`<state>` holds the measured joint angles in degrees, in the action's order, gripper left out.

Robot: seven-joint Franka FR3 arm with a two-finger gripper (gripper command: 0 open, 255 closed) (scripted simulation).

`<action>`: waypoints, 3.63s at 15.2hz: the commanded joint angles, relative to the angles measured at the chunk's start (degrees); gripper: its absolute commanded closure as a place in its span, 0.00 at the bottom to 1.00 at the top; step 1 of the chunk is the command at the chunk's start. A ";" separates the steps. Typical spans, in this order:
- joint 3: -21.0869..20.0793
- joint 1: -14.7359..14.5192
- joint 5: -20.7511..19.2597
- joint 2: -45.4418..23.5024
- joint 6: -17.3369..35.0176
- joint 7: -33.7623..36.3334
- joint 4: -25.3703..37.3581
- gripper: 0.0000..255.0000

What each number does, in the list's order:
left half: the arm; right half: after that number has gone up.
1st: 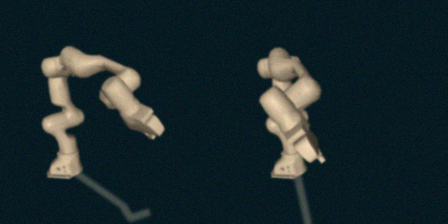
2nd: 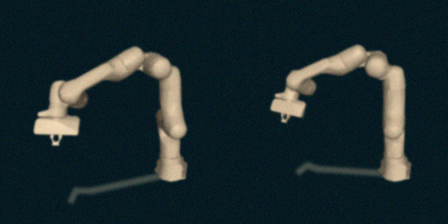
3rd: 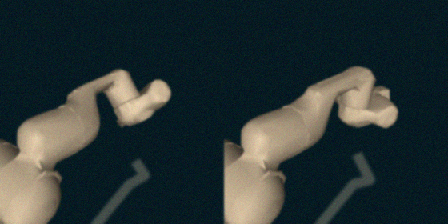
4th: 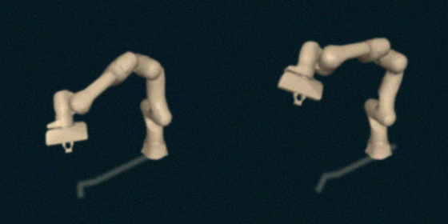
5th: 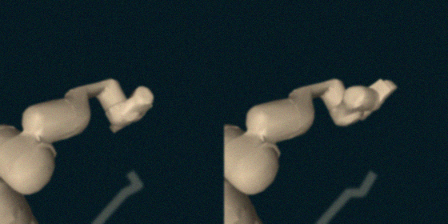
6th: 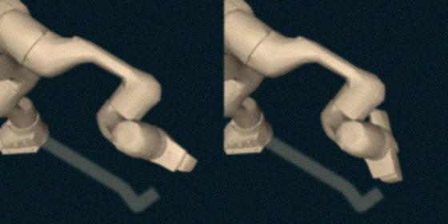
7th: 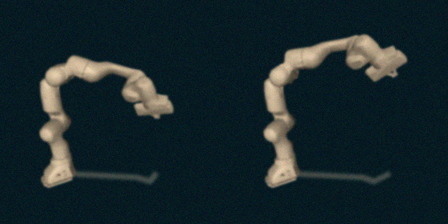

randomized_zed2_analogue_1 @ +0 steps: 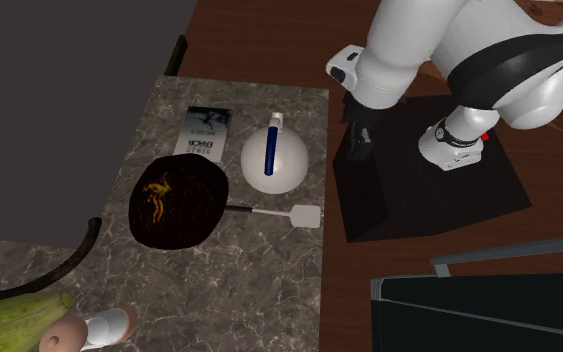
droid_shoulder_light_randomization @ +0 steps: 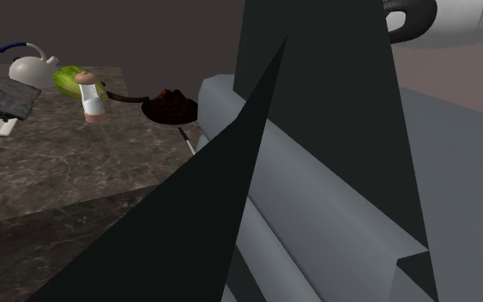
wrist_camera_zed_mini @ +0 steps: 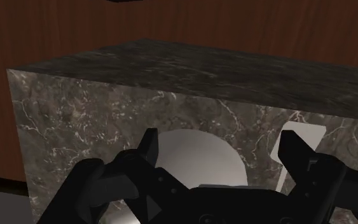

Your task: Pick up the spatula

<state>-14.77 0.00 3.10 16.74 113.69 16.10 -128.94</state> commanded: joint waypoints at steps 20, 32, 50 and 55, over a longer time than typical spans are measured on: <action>-2.21 -6.26 -14.92 -45.66 6.92 22.40 38.89 0.00; -1.67 -6.06 -15.81 -48.19 10.92 22.55 37.38 1.00; -2.62 -6.11 -14.34 -44.25 3.47 21.93 40.98 1.00; -2.78 -6.10 -14.03 -43.57 1.40 21.66 42.41 1.00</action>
